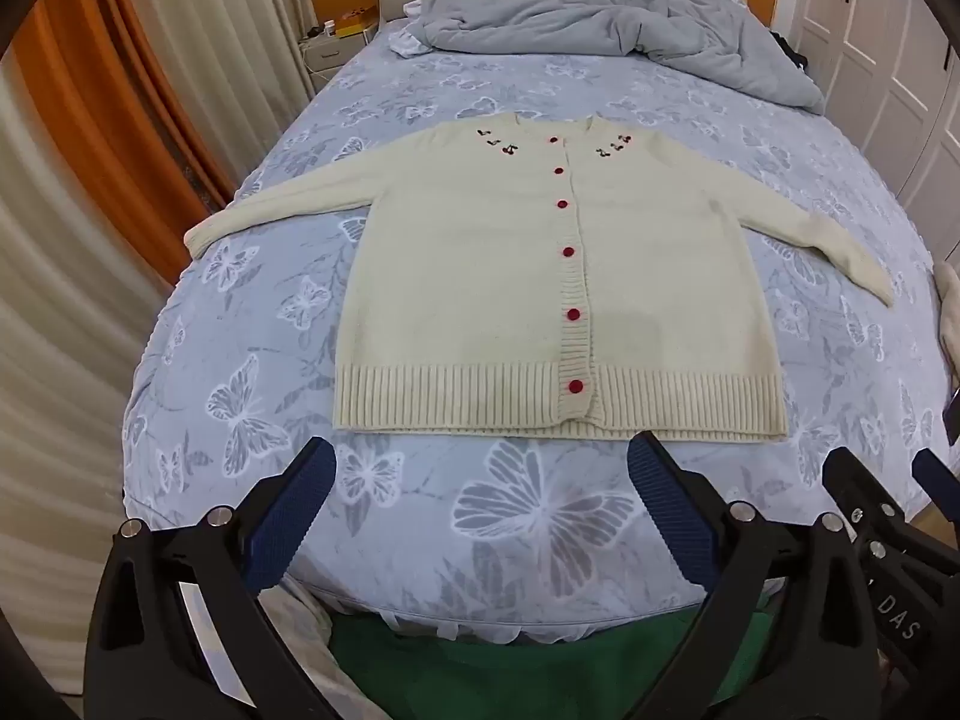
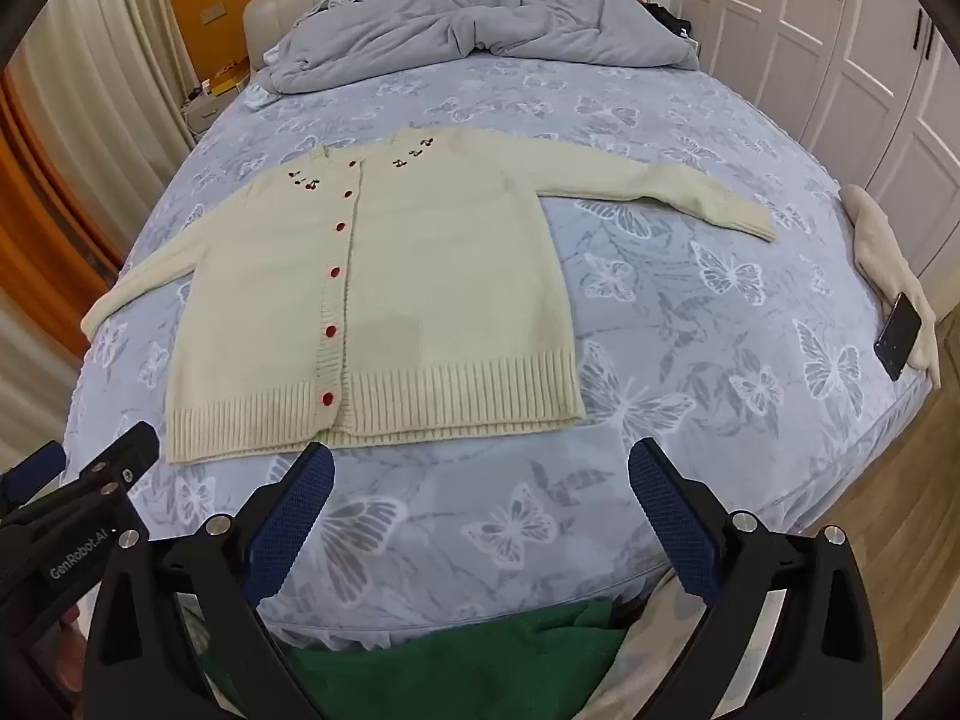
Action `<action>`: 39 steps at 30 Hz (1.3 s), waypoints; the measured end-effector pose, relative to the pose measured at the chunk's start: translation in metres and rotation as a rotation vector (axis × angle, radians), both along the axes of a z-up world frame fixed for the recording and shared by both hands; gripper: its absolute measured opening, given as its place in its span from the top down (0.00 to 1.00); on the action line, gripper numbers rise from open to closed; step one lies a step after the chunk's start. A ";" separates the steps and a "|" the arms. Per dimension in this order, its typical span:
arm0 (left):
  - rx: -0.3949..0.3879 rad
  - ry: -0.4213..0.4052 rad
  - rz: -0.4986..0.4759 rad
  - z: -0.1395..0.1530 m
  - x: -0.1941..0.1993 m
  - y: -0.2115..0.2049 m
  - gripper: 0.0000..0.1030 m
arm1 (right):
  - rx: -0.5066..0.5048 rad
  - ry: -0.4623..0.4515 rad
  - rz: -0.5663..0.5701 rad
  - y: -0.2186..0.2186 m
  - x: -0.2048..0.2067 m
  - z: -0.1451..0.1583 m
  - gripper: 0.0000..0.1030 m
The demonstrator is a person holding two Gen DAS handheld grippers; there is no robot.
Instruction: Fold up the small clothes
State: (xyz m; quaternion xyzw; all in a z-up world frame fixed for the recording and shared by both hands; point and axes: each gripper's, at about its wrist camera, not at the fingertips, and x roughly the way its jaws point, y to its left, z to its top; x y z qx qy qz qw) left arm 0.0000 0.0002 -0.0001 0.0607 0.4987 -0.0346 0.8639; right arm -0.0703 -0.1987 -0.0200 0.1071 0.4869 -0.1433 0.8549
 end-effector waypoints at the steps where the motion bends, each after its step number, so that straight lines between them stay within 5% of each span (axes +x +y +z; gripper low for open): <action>1: 0.009 -0.005 -0.001 0.000 0.000 0.000 0.07 | -0.004 0.001 0.005 0.001 0.001 0.000 0.06; 39: 0.036 0.034 -0.010 -0.015 0.012 -0.003 0.07 | -0.002 0.011 0.028 0.012 0.019 0.002 0.06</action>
